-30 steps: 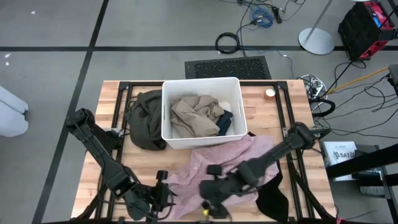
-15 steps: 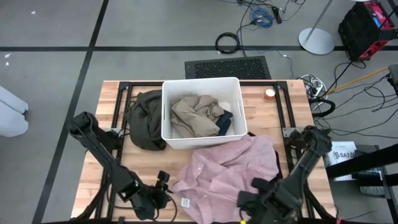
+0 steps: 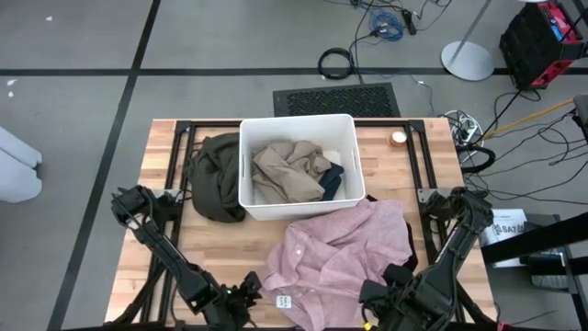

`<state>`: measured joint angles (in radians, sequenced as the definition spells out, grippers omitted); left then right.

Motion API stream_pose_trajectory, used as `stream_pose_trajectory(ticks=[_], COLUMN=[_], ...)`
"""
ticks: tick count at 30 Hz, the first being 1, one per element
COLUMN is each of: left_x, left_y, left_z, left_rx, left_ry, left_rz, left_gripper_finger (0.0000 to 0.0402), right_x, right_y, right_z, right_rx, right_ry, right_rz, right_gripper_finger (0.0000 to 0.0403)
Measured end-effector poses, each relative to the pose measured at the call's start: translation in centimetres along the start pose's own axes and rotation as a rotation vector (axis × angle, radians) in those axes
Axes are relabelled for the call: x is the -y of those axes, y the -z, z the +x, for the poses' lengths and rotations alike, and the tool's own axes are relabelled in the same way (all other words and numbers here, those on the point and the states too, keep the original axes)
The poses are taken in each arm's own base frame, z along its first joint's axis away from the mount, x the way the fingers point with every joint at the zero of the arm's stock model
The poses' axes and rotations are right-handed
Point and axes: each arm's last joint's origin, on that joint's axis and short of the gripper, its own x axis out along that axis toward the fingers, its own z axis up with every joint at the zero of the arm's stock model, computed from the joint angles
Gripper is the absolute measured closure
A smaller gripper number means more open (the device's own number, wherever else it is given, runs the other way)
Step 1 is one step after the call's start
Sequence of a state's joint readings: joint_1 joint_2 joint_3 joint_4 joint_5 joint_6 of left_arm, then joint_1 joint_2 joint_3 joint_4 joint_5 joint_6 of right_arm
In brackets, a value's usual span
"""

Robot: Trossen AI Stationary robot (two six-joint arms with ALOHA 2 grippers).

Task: Sort clothes
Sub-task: Fold the pink shirt

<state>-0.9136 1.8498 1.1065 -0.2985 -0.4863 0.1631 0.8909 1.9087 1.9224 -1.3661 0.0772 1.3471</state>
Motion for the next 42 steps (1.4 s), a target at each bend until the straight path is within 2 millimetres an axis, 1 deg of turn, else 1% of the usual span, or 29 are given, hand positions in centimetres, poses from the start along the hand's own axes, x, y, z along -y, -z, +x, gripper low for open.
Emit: stream_pose_trajectory(ticks=[2,4,9,12,14,16,19,22,26,29,31,35,38,40,42], left_x=[0.1,0.1,-0.5,-0.9,-1.1,-1.5,-2.7,-4.1,-5.4,-6.5,-6.8,-6.0,-5.3,-4.8,-4.3], left_y=[0.0,0.1,0.8,1.8,2.8,3.7,4.0,2.8,0.7,0.1,0.1,-0.2,-1.2,-2.1,-3.4], left_z=[-0.3,-1.3,-4.3,-5.1,-4.7,-3.7,-2.2,-1.4,-1.3,-0.8,0.2,3.0,4.6,4.9,4.4], left_rx=[-0.006,-0.014,-0.056,-0.12,-0.177,-0.207,-0.166,-0.047,0.117,0.194,0.212,0.284,0.326,0.331,0.365], left_ry=[-0.058,-0.117,-0.233,-0.256,-0.268,-0.282,-0.302,-0.299,-0.292,-0.281,-0.258,-0.174,-0.143,-0.141,-0.136], left_rz=[-0.09,-0.156,-0.214,-0.235,-0.237,-0.259,-0.315,-0.344,-0.308,-0.327,-0.344,-0.363,-0.344,-0.296,-0.25], left_gripper_finger=[0.0252,0.0252,0.0252,0.0252,0.0252,0.0252,0.0252,0.0252,0.0252,0.0252,0.0252,0.0252,0.0252,0.0252,0.0252], right_x=[0.0,0.0,-0.1,-0.1,-0.1,-0.2,-0.3,-0.3,-0.4,-0.6,-0.7,-0.7,-0.8,-0.9,-0.9], right_y=[0.0,0.0,0.0,0.0,0.0,0.0,0.0,0.0,0.2,0.4,0.4,0.5,0.8,1.3,1.8], right_z=[0.0,0.0,0.0,0.0,0.0,0.0,0.0,0.0,0.0,0.0,0.0,0.0,-0.1,-0.1,-0.2], right_rx=[0.001,0.002,-0.002,-0.002,-0.001,0.0,0.002,0.003,0.003,0.005,0.007,0.005,-0.028,-0.057,-0.088], right_ry=[-0.002,-0.005,-0.008,-0.009,-0.014,-0.019,-0.028,-0.032,-0.04,-0.053,-0.063,-0.063,-0.069,-0.075,-0.076], right_rz=[-0.002,-0.002,-0.009,-0.008,-0.008,-0.008,-0.007,-0.007,-0.004,-0.008,-0.006,0.009,0.002,0.006,0.019], right_gripper_finger=[0.0403,0.0403,0.0403,0.0403,0.0403,0.0403,0.0403,0.0403,0.0403,0.0403,0.0403,0.0403,0.0403,0.0403,0.0403])
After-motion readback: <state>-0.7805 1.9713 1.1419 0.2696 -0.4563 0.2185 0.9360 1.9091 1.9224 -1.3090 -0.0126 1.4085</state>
